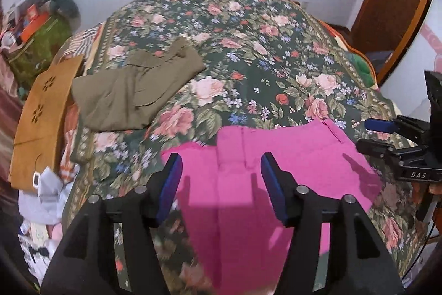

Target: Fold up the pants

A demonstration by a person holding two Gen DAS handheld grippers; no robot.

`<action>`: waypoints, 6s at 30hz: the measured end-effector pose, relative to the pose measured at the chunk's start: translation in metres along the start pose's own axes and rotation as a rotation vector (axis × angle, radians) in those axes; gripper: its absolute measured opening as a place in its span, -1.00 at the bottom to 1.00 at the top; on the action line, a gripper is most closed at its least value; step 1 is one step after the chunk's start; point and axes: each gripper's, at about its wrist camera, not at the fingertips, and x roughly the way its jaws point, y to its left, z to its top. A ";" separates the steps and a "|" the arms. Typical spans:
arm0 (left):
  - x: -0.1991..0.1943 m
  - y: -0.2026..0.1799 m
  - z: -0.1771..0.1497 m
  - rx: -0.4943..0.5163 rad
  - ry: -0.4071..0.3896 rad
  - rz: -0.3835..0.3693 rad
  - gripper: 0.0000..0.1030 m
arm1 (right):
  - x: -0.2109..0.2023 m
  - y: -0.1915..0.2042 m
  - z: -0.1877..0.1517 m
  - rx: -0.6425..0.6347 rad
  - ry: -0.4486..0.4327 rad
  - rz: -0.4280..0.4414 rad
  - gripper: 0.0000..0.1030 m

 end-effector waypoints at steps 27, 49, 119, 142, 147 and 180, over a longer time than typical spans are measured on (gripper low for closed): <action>0.071 -0.013 -0.003 0.043 0.098 0.073 -0.31 | 0.057 -0.009 0.003 -0.131 0.125 -0.051 -0.69; 0.006 0.011 -0.026 -0.041 0.058 -0.037 0.55 | 0.004 -0.002 -0.025 -0.031 0.063 0.016 0.55; 0.012 0.178 0.107 -0.170 -0.201 0.202 -0.84 | 0.074 0.098 0.184 -0.047 -0.191 0.131 -0.79; 0.176 0.238 0.097 -0.257 -0.004 0.287 -0.71 | 0.197 0.098 0.195 -0.040 -0.061 -0.025 -0.65; 0.163 0.247 0.089 -0.282 -0.006 0.285 -0.68 | 0.192 0.084 0.188 -0.018 -0.052 -0.029 -0.59; -0.266 0.058 -0.040 -0.143 -0.670 0.211 -0.67 | -0.171 0.180 0.052 -0.237 -0.748 0.122 -0.43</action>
